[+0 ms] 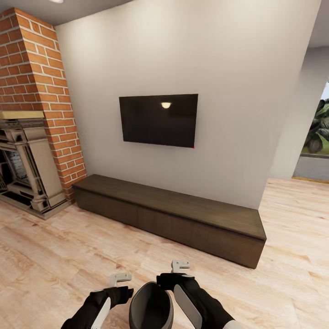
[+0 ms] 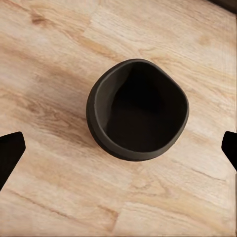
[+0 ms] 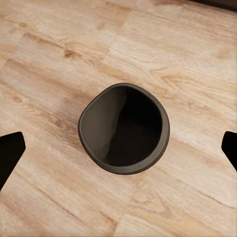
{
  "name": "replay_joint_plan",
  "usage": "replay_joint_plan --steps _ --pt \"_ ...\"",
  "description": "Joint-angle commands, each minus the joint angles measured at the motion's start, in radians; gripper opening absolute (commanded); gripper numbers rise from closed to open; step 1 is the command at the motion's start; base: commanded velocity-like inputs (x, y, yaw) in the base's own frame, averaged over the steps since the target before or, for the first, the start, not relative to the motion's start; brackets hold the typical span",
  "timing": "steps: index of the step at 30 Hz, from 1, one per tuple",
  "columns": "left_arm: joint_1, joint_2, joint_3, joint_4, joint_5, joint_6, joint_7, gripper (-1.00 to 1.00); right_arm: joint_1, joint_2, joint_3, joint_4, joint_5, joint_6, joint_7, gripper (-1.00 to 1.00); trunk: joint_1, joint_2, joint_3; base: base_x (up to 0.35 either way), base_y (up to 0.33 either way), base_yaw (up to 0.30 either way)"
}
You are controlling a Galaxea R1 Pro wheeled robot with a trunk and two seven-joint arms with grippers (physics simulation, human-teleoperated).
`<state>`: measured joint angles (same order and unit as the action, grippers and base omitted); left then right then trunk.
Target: Place each of the two pumpkins and all three candles from the living room inside a cabinet in the living room (use any cabinet), then make sure every cabinet is closed, and position the cauldron so it is next to a table in the living room.
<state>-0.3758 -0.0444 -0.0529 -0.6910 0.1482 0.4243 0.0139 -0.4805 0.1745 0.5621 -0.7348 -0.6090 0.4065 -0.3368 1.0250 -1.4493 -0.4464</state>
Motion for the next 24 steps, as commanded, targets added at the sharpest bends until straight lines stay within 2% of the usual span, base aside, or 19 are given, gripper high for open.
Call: replay_joint_plan --steps 1,8,13,24 --pt "-0.002 0.000 -0.001 -0.003 0.008 0.016 -0.001 1.00 -0.001 0.000 0.002 0.000 -0.008 0.003 -0.009 1.00 0.000 -0.001 -0.001 0.000 0.000 0.000" --pt "-0.003 0.000 -0.002 -0.006 0.008 0.025 0.006 1.00 -0.006 0.000 0.002 0.040 -0.008 0.000 -0.010 1.00 0.000 -0.001 -0.001 0.011 0.000 0.000" --pt "-0.003 0.000 -0.001 -0.007 0.008 0.026 0.007 1.00 -0.007 0.000 0.002 0.044 -0.008 0.001 -0.010 1.00 0.000 -0.001 -0.001 0.161 0.000 0.000" --pt "-0.003 0.001 -0.001 -0.008 0.007 0.025 0.006 1.00 -0.007 0.000 0.002 0.046 -0.008 0.002 -0.010 1.00 0.000 -0.001 -0.001 0.064 -0.020 0.000"
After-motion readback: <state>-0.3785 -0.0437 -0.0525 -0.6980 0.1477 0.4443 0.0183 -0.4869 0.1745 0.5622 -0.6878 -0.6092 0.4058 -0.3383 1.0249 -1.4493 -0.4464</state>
